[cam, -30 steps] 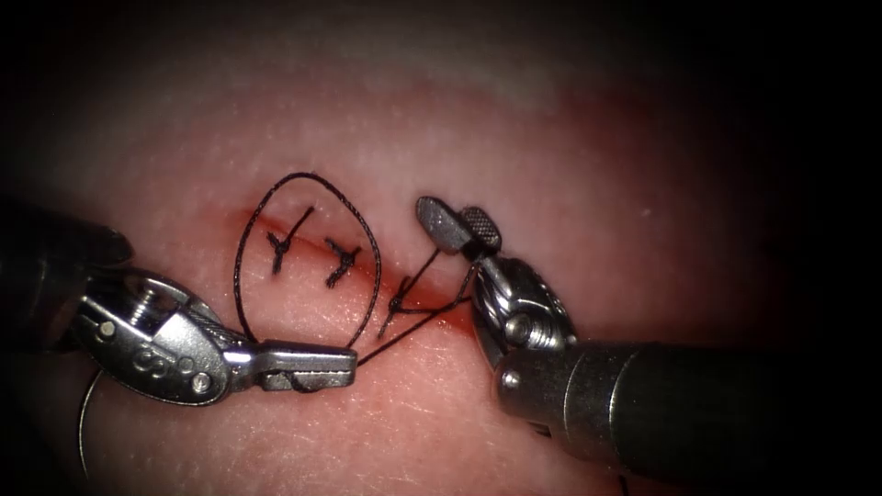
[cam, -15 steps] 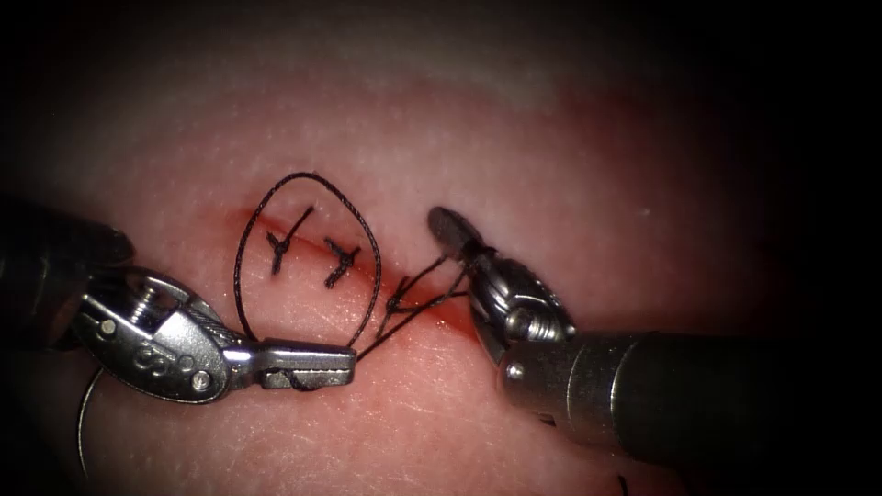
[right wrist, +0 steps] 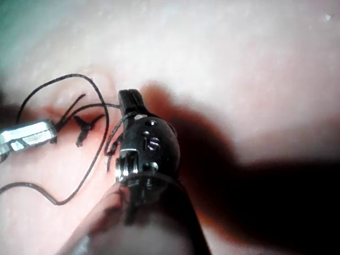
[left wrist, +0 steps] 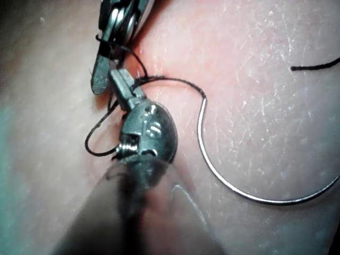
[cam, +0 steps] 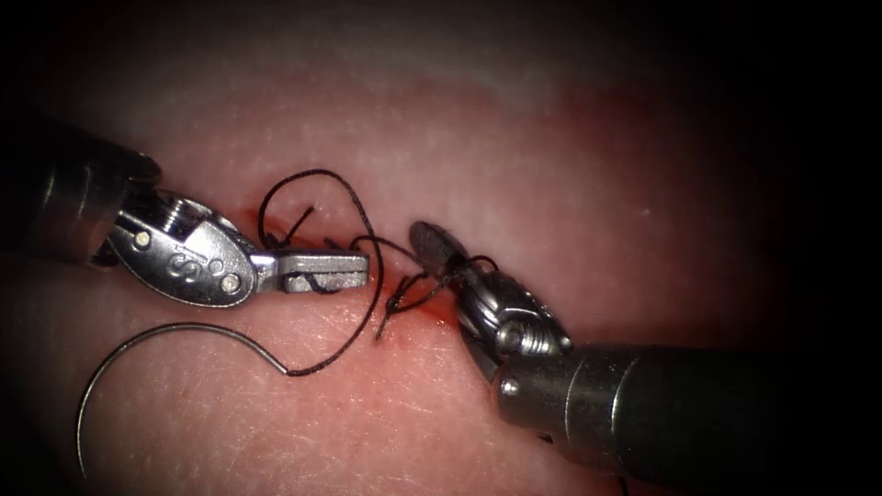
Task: Wound Closure
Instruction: Grab the short tail with the right gripper, then pull the right gripper down and the left gripper up to tighten the suture
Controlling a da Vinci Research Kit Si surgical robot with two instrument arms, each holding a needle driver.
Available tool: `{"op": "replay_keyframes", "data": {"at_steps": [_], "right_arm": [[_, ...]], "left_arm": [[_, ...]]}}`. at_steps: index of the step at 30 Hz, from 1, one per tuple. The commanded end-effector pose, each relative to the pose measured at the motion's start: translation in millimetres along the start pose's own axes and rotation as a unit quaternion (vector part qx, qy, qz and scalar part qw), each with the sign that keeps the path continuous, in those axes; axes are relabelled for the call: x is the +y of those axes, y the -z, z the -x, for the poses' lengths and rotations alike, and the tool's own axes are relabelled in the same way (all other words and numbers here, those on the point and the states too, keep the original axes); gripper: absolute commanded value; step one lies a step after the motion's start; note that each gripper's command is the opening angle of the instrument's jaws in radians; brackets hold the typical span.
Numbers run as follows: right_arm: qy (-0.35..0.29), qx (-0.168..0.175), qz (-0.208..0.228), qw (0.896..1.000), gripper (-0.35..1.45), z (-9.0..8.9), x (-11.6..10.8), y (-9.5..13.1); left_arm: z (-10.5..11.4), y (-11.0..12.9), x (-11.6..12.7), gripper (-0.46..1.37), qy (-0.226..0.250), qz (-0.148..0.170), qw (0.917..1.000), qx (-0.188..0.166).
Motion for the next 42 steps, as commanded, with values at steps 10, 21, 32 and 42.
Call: {"op": "replay_keyframes", "data": {"at_steps": [10,21,32,42], "right_arm": [[0.018,0.007,-0.01,1.0,-0.35,-0.9,-1.2,2.3],[0.043,0.012,-0.016,0.999,-0.35,0.0,-1.8,3.2],[0.117,-0.01,-0.051,0.992,-0.35,0.7,-2.0,4.1],[0.136,-0.016,-0.068,0.988,-0.35,1.5,-2.6,4.9]], "left_arm": [[3.8,-1.5,-4.4,-0.35,0.017,0.001,0.9997,-0.015],[4.7,-4.4,-11.1,-0.35,0.034,0.005,0.9992,-0.023],[7.3,-7.1,-16.2,-0.35,0.024,0.003,0.9994,-0.025],[10.4,-9.8,-19.5,-0.35,0.028,-0.003,0.9993,-0.027]]}}
